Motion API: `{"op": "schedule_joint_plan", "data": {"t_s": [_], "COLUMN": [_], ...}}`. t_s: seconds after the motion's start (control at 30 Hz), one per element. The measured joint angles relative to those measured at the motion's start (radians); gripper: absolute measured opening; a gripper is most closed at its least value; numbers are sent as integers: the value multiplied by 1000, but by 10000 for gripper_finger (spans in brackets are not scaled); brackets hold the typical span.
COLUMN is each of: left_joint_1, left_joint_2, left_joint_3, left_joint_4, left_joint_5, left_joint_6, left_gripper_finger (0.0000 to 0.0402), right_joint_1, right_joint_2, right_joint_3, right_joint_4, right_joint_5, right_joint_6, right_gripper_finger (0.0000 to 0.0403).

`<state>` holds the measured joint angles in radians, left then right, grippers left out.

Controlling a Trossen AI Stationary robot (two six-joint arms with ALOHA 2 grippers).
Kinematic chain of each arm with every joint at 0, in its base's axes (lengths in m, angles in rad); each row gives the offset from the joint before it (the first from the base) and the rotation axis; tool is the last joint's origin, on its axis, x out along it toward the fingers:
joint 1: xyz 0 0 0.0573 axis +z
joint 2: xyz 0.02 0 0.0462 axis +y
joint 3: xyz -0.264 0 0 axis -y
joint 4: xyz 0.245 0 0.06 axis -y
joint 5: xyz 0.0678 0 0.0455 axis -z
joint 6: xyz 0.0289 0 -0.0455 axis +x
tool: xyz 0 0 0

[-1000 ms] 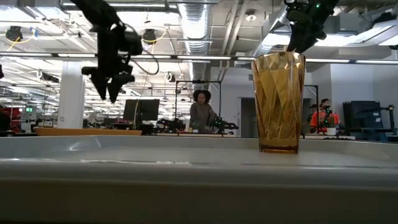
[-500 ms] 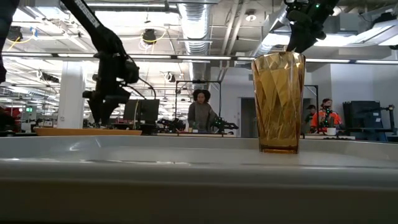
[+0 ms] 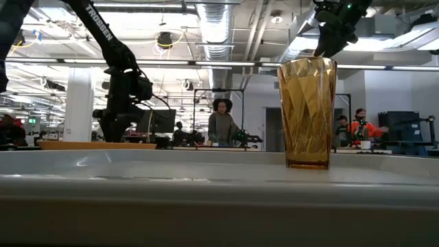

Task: Pick and place plate/cup/fork/spoon on tray
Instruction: Put the orange plate on the blue serving tray

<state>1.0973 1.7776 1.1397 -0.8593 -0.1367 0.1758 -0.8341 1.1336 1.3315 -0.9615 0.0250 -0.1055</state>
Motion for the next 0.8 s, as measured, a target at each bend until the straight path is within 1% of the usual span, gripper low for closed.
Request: {"op": "schedule_joint_plan", "data": {"t_s": [0.13, 0.2, 0.27, 0.37, 0.5, 0.6, 0.7, 0.8], "left_joint_1": [0, 0, 0, 0, -8, -18, -26, -45], "left_joint_2": [3, 3, 3, 3, 3, 3, 3, 3], "left_joint_3": [0, 0, 0, 0, 0, 0, 0, 0], "left_joint_4": [-1, -2, -2, -2, 6, 3, -22, -44], "left_joint_5": [-19, -19, -14, -9, -9, -7, -1, 12], "left_joint_6": [1, 1, 1, -3, -53, -55, -75, -112], "left_gripper_finger": [134, 126, 127, 147, 196, 228, 237, 225], "right_joint_1": [0, 0, 0, 0, 0, 0, 0, 0], "right_joint_2": [0, 0, 0, 0, 0, 0, 0, 0], "right_joint_3": [0, 0, 0, 0, 0, 0, 0, 0], "right_joint_4": [8, 7, 7, 7, 7, 6, 5, 5], "right_joint_5": [0, 0, 0, 0, 0, 0, 0, 0], "right_joint_6": [0, 0, 0, -5, -9, -8, -8, -9], "right_gripper_finger": [274, 274, 274, 274, 274, 274, 274, 274]}}
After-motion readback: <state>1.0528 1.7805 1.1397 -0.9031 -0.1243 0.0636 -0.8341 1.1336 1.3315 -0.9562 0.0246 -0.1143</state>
